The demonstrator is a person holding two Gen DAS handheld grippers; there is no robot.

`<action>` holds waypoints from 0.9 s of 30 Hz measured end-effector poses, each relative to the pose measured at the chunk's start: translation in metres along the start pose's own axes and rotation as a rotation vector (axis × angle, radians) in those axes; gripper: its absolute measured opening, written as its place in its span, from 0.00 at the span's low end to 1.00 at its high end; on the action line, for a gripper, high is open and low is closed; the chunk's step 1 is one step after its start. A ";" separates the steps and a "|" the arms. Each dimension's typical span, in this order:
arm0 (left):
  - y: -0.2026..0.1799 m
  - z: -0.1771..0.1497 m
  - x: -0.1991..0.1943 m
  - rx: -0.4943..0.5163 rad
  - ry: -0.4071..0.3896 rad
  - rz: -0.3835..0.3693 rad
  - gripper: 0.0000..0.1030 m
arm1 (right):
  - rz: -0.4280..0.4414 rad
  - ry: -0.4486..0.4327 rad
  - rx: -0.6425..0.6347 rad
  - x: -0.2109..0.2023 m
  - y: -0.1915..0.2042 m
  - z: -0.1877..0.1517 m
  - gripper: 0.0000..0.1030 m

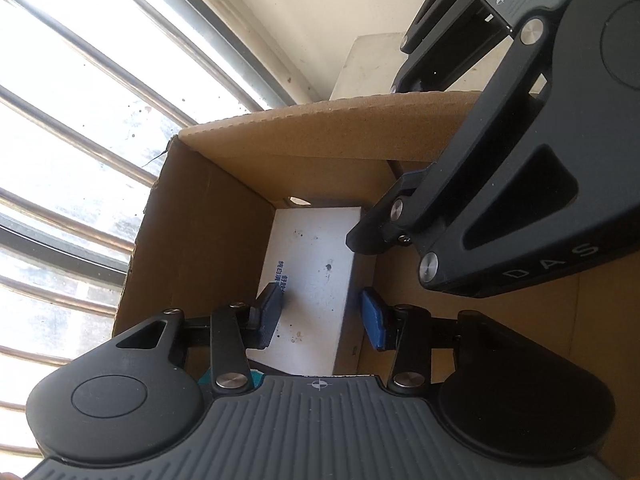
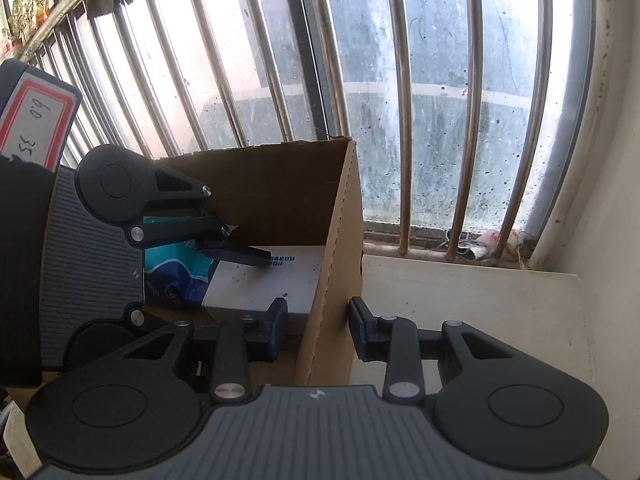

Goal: Organize objects

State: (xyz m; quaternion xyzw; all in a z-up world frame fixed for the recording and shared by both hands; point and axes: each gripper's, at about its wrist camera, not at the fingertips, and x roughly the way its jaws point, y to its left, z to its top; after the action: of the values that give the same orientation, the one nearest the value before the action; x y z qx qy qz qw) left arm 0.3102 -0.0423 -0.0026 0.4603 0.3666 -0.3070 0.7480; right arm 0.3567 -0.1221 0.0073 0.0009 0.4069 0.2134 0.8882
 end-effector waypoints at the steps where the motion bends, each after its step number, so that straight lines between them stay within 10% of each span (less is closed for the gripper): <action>1: 0.001 0.000 0.000 0.011 0.005 0.005 0.42 | 0.004 0.001 0.002 0.000 -0.001 0.000 0.36; 10: 0.006 -0.005 -0.005 0.009 0.065 0.069 0.42 | 0.029 -0.004 0.032 0.002 -0.004 0.001 0.36; 27: 0.011 -0.001 -0.045 -0.172 -0.069 0.107 0.45 | 0.021 -0.025 0.068 -0.004 -0.005 0.000 0.33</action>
State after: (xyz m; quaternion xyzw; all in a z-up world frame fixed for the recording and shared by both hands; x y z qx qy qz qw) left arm 0.2939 -0.0315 0.0391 0.4026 0.3403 -0.2497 0.8123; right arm 0.3563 -0.1285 0.0087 0.0379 0.4026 0.2088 0.8904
